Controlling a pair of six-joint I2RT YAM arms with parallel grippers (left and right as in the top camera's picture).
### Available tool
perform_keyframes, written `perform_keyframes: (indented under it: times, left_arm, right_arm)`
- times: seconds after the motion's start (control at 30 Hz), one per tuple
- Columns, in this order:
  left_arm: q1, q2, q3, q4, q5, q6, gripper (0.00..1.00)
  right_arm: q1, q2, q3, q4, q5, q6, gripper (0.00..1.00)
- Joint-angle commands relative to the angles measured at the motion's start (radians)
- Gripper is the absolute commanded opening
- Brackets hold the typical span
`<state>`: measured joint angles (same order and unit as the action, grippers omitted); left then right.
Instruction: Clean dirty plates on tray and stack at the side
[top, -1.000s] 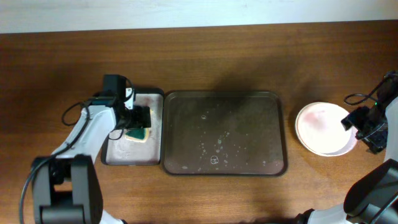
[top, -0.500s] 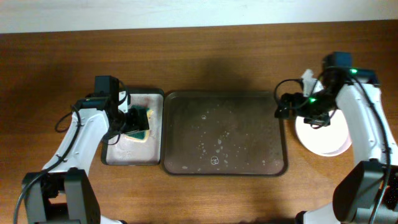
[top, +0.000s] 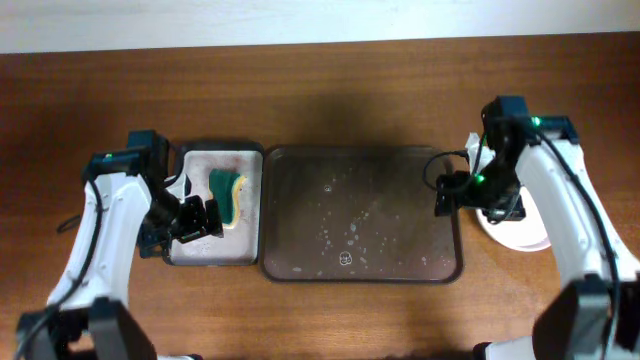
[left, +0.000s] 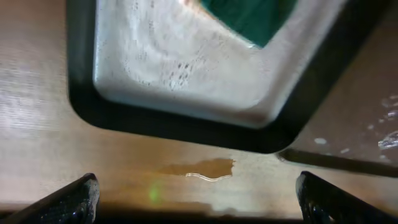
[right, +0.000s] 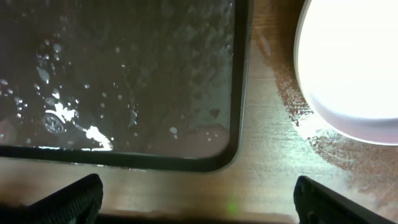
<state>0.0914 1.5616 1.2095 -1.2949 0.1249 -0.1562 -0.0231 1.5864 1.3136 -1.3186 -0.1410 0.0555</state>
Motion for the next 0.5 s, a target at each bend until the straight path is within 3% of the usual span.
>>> perform_keyframes:
  times: [0.0,0.3,0.47]
  left_arm:
    - [0.002,-0.195,-0.074,0.046,0.01,0.039,0.99]
    - [0.002,-0.791,-0.352,0.313,0.006,0.097,0.99]
    - [0.002,-0.991,-0.387,0.362,0.01,0.097,0.99]
  right_arm:
    - [0.01,-0.192,-0.105,0.077,-0.024,0.013,0.99]
    - [0.01,-0.679,-0.355,0.281,-0.013,0.031,0.99]
    - [0.01,-0.783,-0.357,0.276,-0.005,0.031,0.99]
